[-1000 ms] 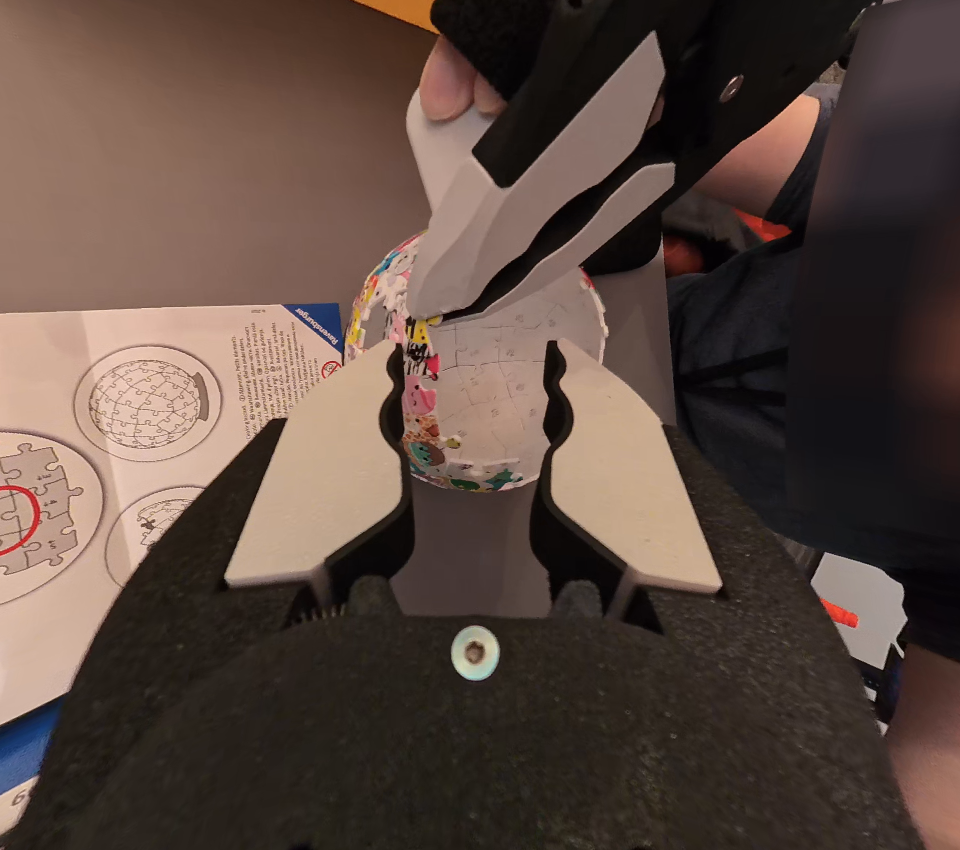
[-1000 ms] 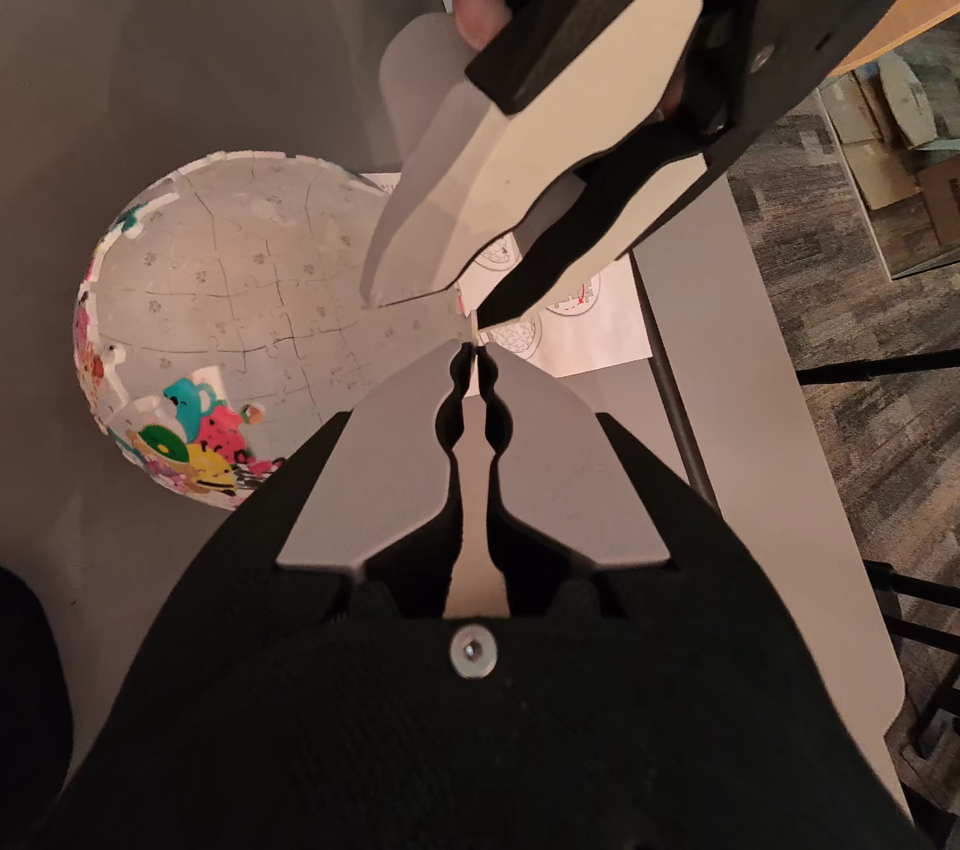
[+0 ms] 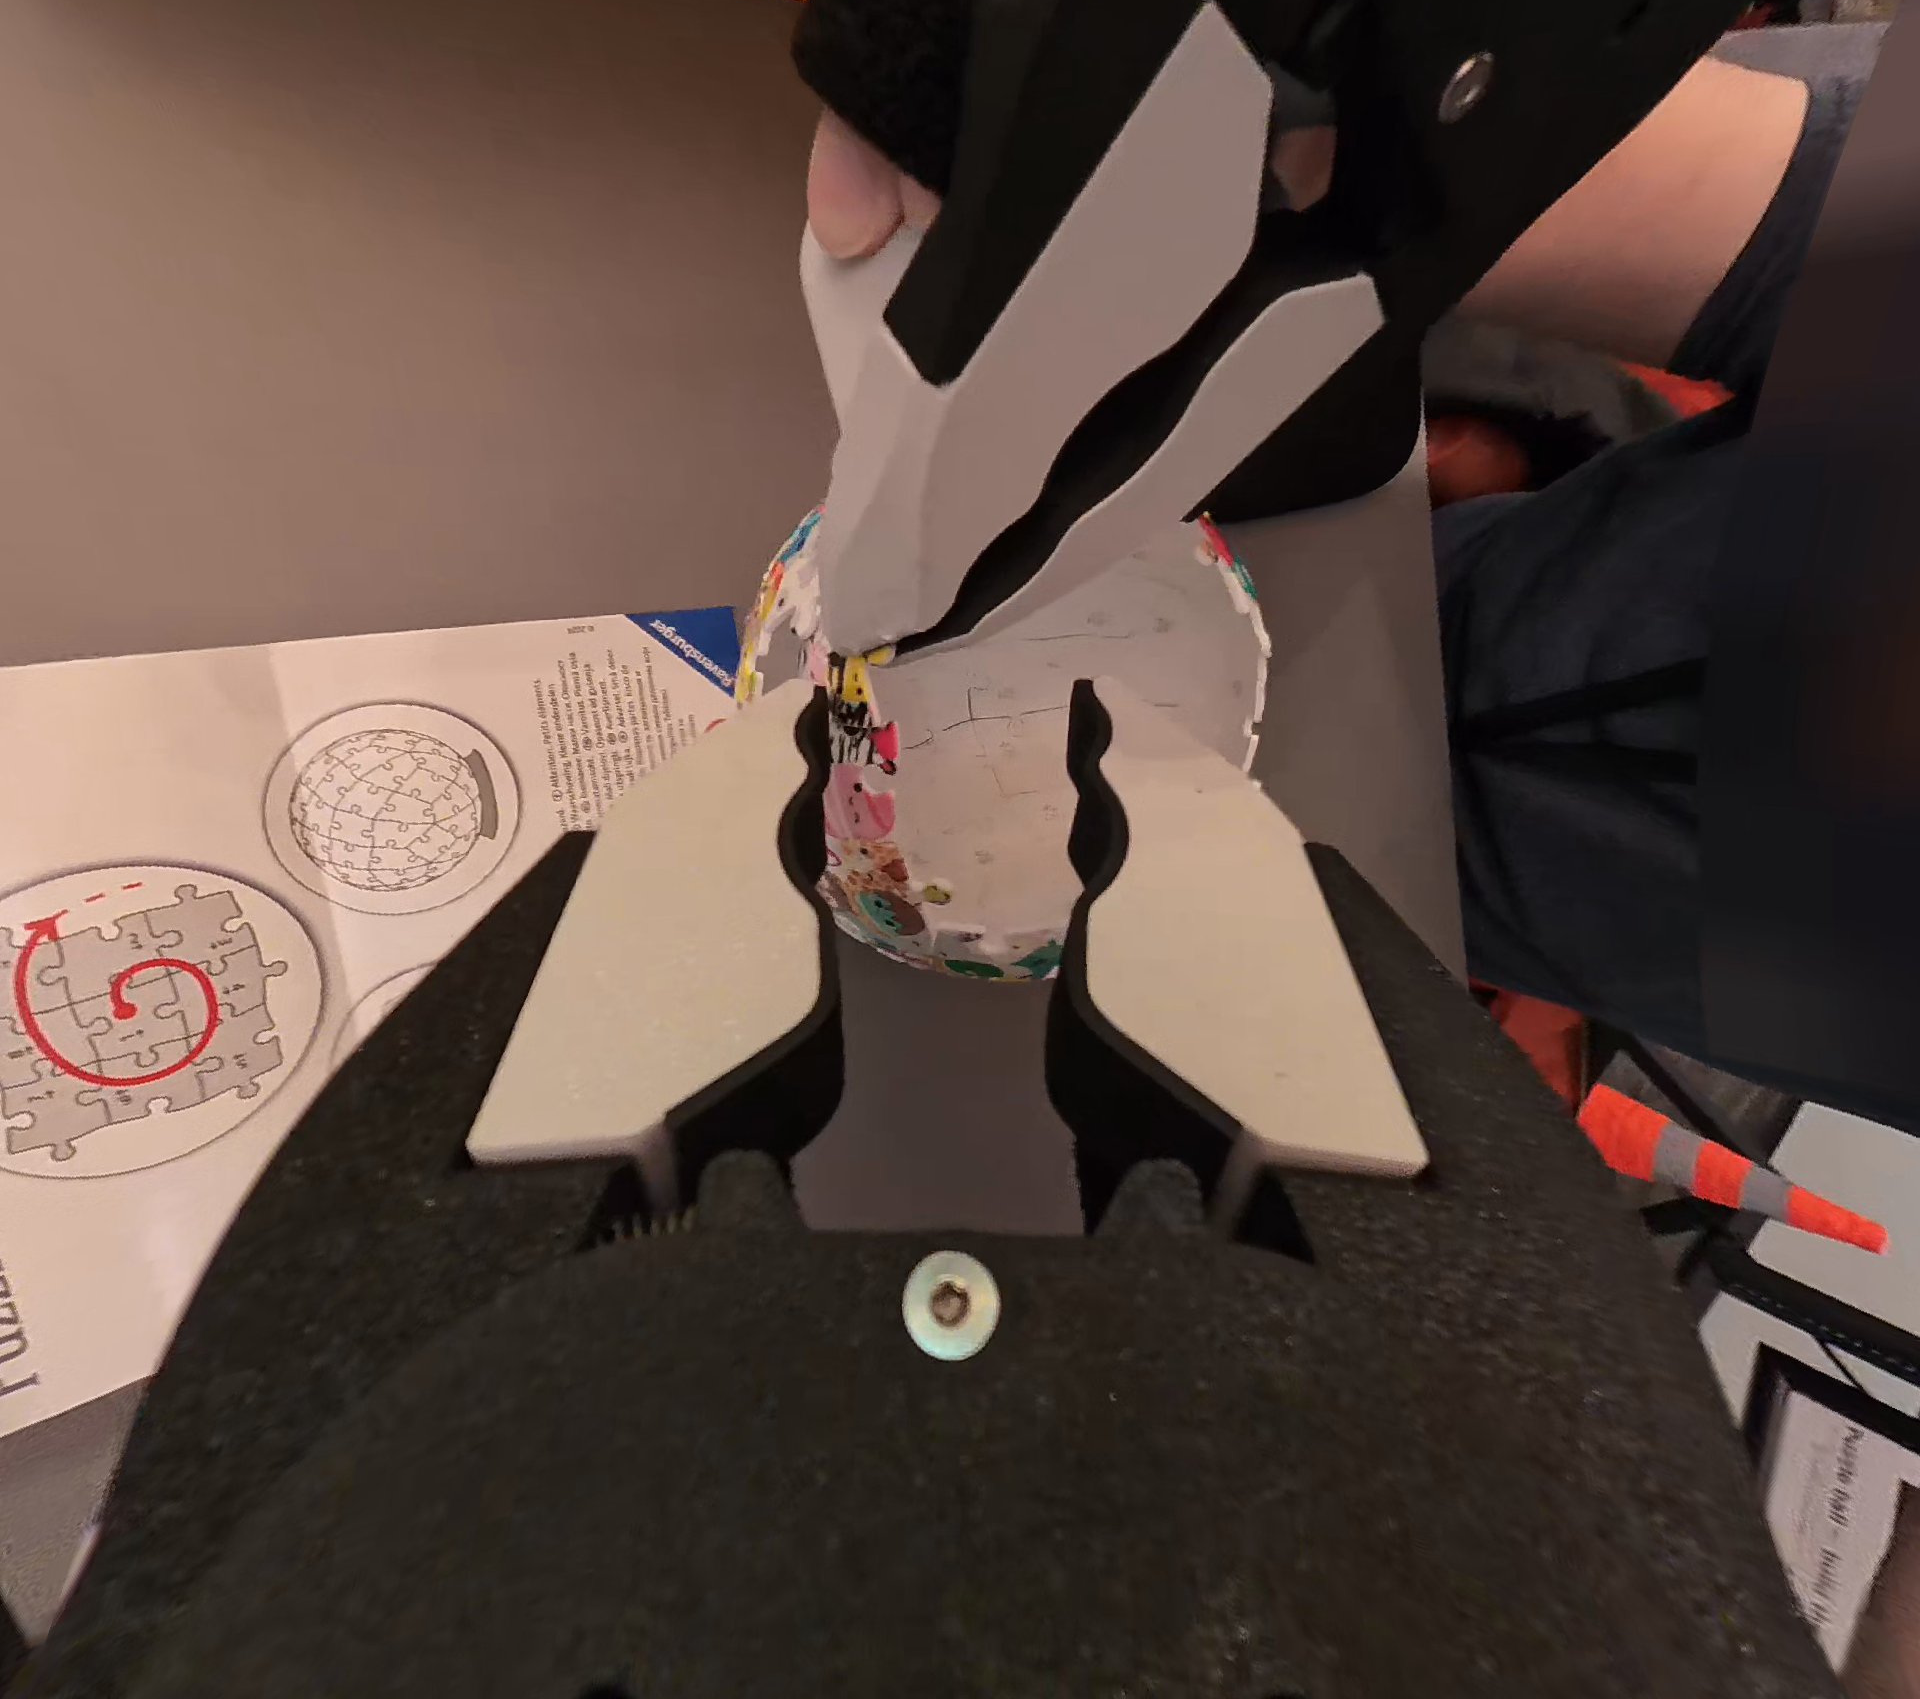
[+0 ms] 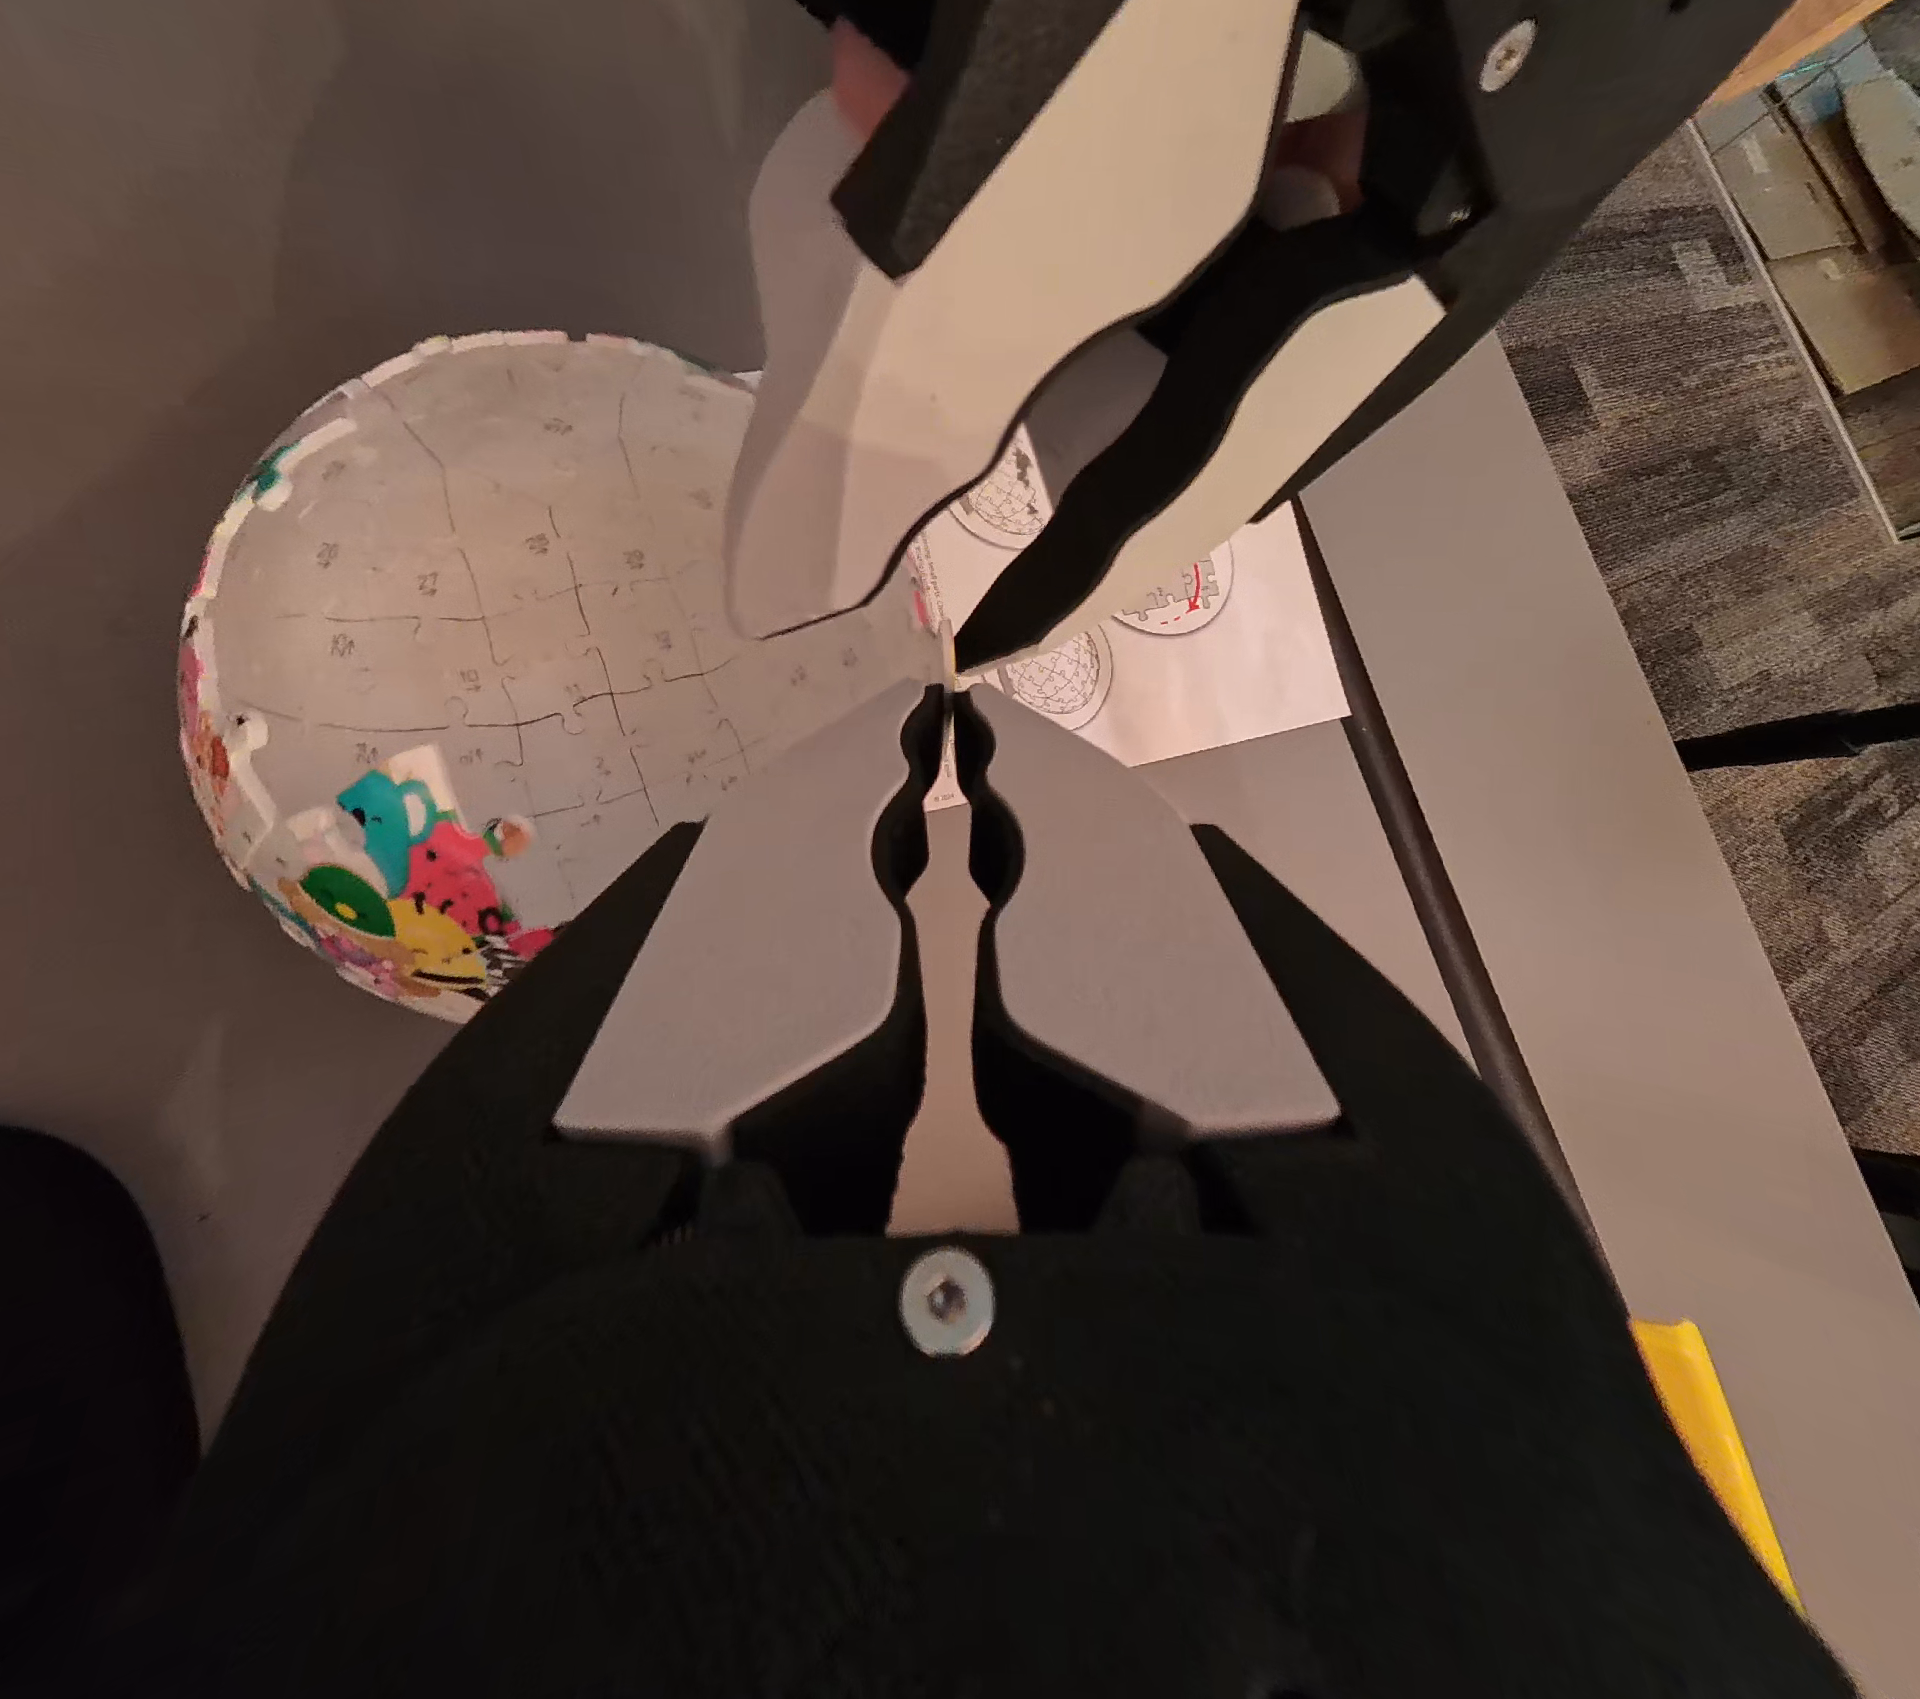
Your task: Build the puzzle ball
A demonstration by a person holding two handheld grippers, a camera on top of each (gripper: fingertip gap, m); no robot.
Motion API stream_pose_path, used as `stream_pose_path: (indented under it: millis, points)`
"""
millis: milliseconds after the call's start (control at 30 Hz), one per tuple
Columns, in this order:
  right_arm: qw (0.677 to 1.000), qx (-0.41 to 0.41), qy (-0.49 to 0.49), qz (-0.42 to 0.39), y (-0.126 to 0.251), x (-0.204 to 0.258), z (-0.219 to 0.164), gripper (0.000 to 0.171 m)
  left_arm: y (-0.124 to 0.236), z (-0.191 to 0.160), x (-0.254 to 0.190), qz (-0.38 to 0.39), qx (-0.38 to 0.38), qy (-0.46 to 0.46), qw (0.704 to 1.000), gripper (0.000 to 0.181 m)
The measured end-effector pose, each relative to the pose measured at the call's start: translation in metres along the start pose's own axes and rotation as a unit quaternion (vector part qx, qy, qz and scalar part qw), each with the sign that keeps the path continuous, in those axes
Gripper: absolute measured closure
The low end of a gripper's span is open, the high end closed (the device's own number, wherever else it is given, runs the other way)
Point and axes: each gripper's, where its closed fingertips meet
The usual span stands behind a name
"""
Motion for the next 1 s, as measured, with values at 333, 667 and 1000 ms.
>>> stream_pose_path:
  millis: [333,667,1000]
  points:
    - [1.0,0.002,0.001,-0.003,-0.0003,-0.0002,-0.0003,0.168,-0.002,0.0027,0.0003,-0.022,0.025,0.058,0.998,0.134]
    - [1.0,0.005,-0.01,-0.012,-0.0012,-0.0016,-0.0005,0.168,0.0013,-0.0011,0.0026,-0.005,0.033,0.071,0.997,0.135]
    - [0.999,0.017,-0.028,-0.025,-0.0022,-0.0033,-0.0015,0.168,0.0005,-0.0025,0.0022,0.006,0.025,0.058,0.998,0.133]
Point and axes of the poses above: each gripper's, where its closed fingertips meet, y back along the fingers, z out of its top, x = y × z across the jaws, and after that the axes turned 13 degrees about y, right-handed
